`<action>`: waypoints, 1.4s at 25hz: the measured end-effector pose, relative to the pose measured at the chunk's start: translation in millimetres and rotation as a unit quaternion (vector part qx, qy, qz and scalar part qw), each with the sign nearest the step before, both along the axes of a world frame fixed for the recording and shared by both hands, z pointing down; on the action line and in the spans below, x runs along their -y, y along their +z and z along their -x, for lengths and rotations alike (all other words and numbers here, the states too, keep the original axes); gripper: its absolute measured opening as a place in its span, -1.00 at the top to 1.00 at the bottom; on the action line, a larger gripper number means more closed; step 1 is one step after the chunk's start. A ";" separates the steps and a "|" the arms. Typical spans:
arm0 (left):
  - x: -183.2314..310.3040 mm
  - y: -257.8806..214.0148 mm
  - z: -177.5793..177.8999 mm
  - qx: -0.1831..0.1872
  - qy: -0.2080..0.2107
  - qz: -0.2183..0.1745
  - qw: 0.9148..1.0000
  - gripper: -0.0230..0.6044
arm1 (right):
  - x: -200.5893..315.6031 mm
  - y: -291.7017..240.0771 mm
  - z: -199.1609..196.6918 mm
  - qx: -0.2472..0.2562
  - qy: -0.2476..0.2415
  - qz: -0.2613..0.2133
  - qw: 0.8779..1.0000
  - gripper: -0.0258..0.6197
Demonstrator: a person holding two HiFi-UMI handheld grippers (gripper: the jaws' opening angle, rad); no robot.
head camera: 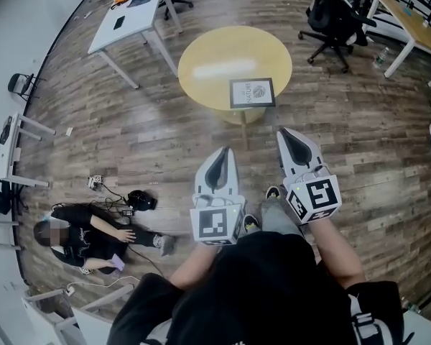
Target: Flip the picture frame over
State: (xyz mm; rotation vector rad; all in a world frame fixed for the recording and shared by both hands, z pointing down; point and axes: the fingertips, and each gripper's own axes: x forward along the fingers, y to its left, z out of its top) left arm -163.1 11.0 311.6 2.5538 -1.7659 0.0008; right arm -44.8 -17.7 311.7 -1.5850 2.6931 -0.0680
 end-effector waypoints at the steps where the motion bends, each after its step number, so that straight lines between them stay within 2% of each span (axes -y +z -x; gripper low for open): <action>1: 7.7 1.4 1.0 -0.002 -0.001 0.001 1.000 0.86 | 7.3 0.8 -1.7 -0.003 0.002 0.000 1.000 0.86; 5: 40.2 12.0 -0.6 0.000 -0.004 0.010 1.000 0.86 | 42.2 9.1 -7.6 -0.008 0.003 0.003 1.000 0.86; 9: 80.7 13.8 -6.6 0.009 -0.008 0.009 1.000 0.85 | 85.9 13.3 -9.4 -0.015 -0.018 0.004 1.000 0.85; 16: 164.3 15.7 -21.7 0.023 -0.012 0.014 1.000 0.86 | 173.4 19.1 -21.3 -0.055 -0.061 0.008 0.997 0.85; 21: 230.4 18.7 -34.4 0.034 -0.019 0.010 0.999 0.86 | 245.6 32.4 -39.8 -0.105 -0.107 0.008 0.989 0.85; 25: 259.7 48.8 -48.0 0.044 -0.023 0.041 0.998 0.86 | 277.3 66.2 -57.9 -0.126 -0.130 0.026 0.983 0.85; 28: 282.7 60.0 -52.7 0.047 -0.037 0.059 0.996 0.85 | 296.9 91.7 -59.3 -0.148 -0.168 0.043 0.974 0.85; 31: 298.3 71.9 -53.1 0.049 -0.051 0.071 0.995 0.85 | 307.1 124.7 -58.0 -0.197 -0.198 0.048 0.959 0.84; 33: 306.7 80.9 -48.4 0.053 -0.060 0.077 0.994 0.86 | 311.8 151.4 -56.9 -0.247 -0.206 0.039 0.946 0.84; 35: 312.5 88.7 -40.2 0.056 -0.070 0.084 0.992 0.86 | 310.9 184.7 -53.1 -0.304 -0.222 0.030 0.926 0.84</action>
